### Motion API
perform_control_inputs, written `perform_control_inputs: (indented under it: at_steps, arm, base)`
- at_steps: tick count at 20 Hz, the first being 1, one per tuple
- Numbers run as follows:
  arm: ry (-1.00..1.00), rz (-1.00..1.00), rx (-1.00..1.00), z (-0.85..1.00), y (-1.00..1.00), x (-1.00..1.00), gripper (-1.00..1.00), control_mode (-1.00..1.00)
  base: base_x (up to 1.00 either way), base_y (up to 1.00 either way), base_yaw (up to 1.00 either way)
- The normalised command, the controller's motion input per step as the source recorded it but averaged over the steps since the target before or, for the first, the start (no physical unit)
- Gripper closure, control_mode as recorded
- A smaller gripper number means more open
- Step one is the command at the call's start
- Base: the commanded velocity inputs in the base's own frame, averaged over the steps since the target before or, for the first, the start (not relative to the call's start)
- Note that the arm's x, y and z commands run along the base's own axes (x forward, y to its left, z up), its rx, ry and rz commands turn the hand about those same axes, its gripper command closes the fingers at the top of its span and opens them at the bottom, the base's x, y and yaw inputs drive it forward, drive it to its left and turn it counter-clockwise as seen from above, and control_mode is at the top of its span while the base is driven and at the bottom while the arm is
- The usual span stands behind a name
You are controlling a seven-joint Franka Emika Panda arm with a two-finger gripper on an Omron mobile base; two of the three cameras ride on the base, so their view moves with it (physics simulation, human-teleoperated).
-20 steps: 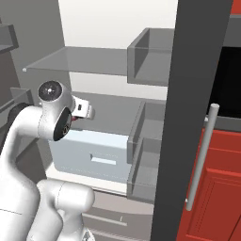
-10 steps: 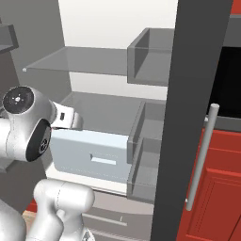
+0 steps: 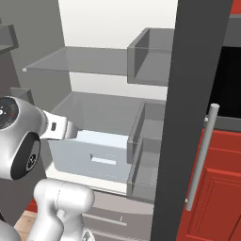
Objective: Retrieve the kiwi and peach from the fridge and place them into the bowl on the dining table.
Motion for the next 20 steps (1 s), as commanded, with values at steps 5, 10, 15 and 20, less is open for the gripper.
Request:
perform_control_inputs:
  at_steps: [5, 10, 15, 20]
  arm:
    - [0.0, 0.0, 0.0, 0.0, 0.0, 0.0, 1.0, 1.0]
    - [0.0, 0.0, 0.0, 0.0, 0.0, 0.0, 1.0, 1.0]
    - [0.0, 0.0, 0.0, 0.0, 0.0, 0.0, 1.0, 1.0]
    - [0.0, 0.0, 0.0, 0.0, 0.0, 0.0, 1.0, 1.0]
  base:
    - [-0.67, -0.04, 0.0]
    - [-0.71, 0.0, 0.01]
    - [-0.39, -0.02, 0.17]
    - [-0.38, -0.03, 0.36]
